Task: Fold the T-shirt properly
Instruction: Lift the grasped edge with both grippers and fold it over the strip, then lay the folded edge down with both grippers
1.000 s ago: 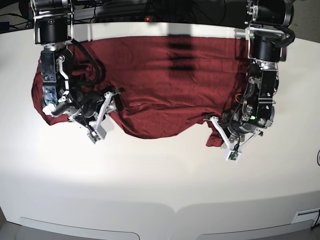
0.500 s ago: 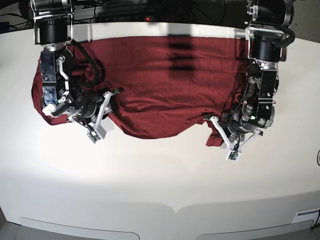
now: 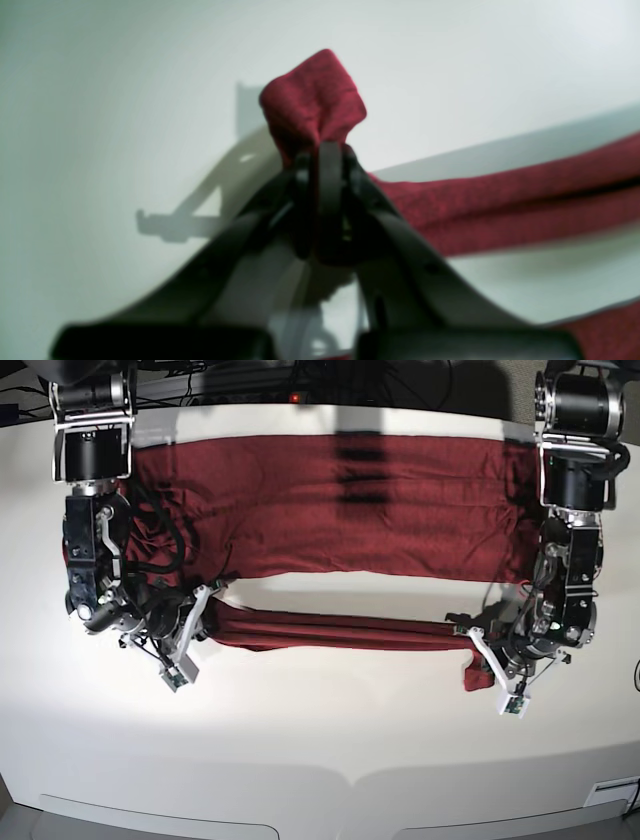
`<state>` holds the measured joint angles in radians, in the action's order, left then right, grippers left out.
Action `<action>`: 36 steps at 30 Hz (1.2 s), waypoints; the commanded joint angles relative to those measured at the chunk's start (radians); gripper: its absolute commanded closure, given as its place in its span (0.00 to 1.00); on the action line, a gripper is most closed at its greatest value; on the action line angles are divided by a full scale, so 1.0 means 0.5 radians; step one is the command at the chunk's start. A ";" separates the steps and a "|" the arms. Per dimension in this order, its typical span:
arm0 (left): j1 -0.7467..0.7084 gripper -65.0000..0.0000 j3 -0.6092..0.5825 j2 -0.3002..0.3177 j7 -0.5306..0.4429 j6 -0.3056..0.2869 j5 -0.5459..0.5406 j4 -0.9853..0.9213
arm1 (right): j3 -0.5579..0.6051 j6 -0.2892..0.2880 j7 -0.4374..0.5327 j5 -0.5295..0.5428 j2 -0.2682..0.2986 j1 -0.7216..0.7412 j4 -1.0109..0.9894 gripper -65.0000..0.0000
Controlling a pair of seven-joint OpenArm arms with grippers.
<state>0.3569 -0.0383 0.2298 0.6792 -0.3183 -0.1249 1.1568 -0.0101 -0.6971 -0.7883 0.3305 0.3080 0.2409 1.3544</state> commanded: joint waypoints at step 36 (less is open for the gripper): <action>-1.062 1.00 0.008 0.672 0.790 0.123 -0.538 1.826 | -0.081 -0.002 -0.700 0.404 0.309 -0.441 1.047 1.00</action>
<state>-0.1867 -0.0437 0.5488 1.0817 -0.2646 -0.4084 2.0518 -0.0383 -0.7044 -1.1435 0.5453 0.4450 0.0002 1.8599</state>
